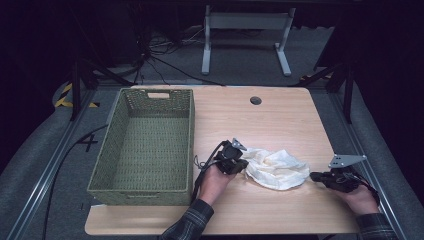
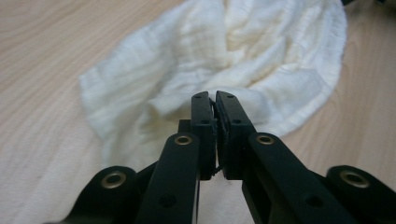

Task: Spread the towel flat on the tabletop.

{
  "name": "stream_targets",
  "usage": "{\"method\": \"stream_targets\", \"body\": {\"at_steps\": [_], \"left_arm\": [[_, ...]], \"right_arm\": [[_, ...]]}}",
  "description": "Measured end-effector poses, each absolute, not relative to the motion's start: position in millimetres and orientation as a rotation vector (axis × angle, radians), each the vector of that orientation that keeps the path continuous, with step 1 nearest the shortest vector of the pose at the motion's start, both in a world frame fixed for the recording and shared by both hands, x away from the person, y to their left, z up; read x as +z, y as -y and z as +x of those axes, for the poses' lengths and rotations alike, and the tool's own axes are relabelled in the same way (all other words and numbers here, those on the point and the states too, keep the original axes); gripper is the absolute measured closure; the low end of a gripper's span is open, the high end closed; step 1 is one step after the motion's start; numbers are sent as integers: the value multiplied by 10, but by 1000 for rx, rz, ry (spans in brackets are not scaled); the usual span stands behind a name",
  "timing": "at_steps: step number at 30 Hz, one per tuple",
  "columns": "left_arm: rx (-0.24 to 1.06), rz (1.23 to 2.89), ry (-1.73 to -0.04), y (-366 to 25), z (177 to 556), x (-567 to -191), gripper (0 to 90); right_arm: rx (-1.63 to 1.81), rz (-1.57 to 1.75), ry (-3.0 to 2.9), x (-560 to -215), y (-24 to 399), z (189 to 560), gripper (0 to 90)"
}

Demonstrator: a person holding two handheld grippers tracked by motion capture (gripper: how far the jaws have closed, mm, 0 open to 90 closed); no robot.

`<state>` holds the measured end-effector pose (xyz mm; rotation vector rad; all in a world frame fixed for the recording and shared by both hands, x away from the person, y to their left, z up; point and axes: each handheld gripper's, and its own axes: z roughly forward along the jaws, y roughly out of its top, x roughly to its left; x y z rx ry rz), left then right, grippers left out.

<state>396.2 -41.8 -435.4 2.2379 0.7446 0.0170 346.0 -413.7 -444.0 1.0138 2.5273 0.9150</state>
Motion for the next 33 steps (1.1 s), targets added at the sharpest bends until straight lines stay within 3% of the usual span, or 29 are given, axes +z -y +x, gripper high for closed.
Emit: {"method": "stream_targets", "body": {"at_steps": [13,33], "left_arm": [[27,2285,-734,543,3967,-4523,841],[-46,2383,-705,316,3484,-4527,884]], "right_arm": [[923,1017,-2528,-4446,4138,3464,867],[937,976,-2559,-4448,4176,3269,866]]}}
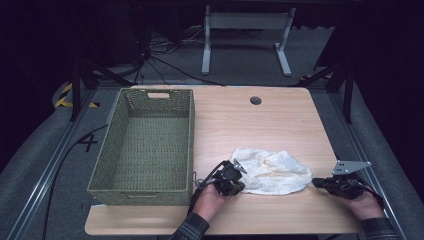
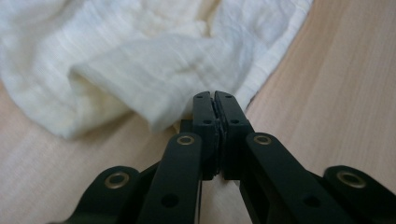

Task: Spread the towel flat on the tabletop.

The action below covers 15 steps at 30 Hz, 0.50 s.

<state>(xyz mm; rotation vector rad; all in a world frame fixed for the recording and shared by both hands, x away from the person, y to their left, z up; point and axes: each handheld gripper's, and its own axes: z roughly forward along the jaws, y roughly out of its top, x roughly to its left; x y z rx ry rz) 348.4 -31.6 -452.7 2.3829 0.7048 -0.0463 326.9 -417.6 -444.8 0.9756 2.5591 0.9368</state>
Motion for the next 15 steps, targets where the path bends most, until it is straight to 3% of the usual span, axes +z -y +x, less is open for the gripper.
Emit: {"method": "stream_targets", "body": {"at_steps": [15], "left_arm": [[-47,2398,-749,137,3233,-4521,896]], "right_arm": [[969,865,-2666,-4446,4192,3041,839]]}}
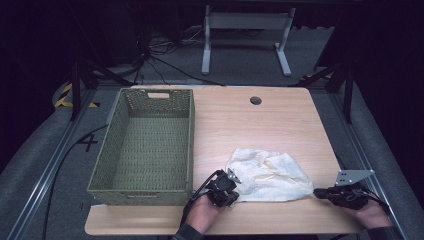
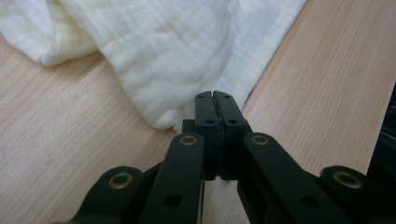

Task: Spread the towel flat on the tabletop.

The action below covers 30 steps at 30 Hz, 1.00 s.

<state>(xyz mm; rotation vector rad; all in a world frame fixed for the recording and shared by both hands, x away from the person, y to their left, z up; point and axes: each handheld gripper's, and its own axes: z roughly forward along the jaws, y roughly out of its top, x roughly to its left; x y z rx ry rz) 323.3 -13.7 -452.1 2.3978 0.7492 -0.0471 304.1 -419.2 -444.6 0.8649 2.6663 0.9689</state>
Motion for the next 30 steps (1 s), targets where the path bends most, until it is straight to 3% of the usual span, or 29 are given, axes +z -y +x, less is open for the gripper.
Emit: {"method": "stream_targets", "body": {"at_steps": [5,12,30], "left_arm": [[-52,2402,-765,105,3214,-4515,896],[-55,2403,-767,94,3217,-4516,897],[-100,2401,-762,-30,2969,-4529,898]], "right_arm": [[1017,859,-2654,-4420,4246,2997,810],[1097,873,-2614,-4374,4250,3036,880],[1011,767,-2804,-4490,4090,2901,893]]}}
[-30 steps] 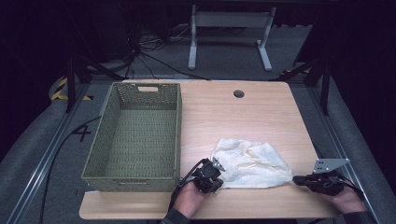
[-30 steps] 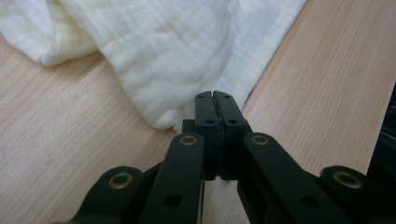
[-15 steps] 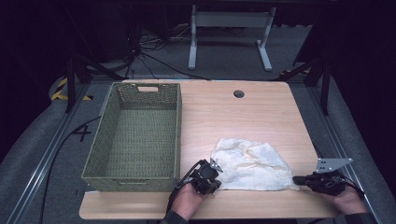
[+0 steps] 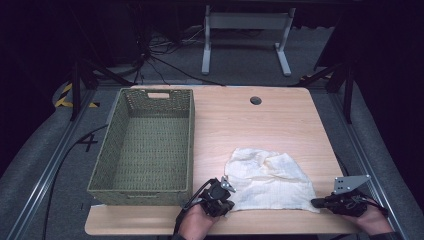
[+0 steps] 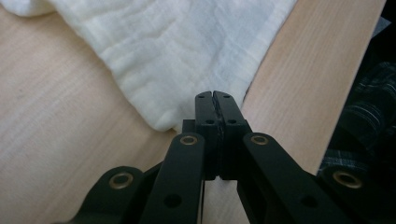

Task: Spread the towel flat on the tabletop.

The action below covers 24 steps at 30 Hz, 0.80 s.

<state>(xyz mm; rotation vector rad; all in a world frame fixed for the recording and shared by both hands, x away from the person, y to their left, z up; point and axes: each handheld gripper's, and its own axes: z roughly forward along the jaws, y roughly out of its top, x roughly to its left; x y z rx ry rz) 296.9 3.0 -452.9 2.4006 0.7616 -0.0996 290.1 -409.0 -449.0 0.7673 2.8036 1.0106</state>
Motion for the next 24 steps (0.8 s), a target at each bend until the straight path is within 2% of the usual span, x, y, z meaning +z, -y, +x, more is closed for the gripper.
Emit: {"method": "stream_targets", "body": {"at_steps": [6,11,16,20,24], "left_arm": [[-82,2400,-749,-18,2929,-4498,897],[-27,2371,-757,65,3076,-4435,857],[39,2328,-777,227,3331,-4365,792],[84,2298,-785,298,3535,-4316,768],[108,2291,-796,351,3728,-4319,766]], "right_arm": [[1022,741,-2816,-4477,4075,2867,884],[1069,818,-2709,-4392,4076,3007,812],[1093,897,-2620,-4333,4023,3269,764],[1106,928,-2575,-4290,3950,3477,716],[1121,952,-2545,-4248,3871,3690,711]]}}
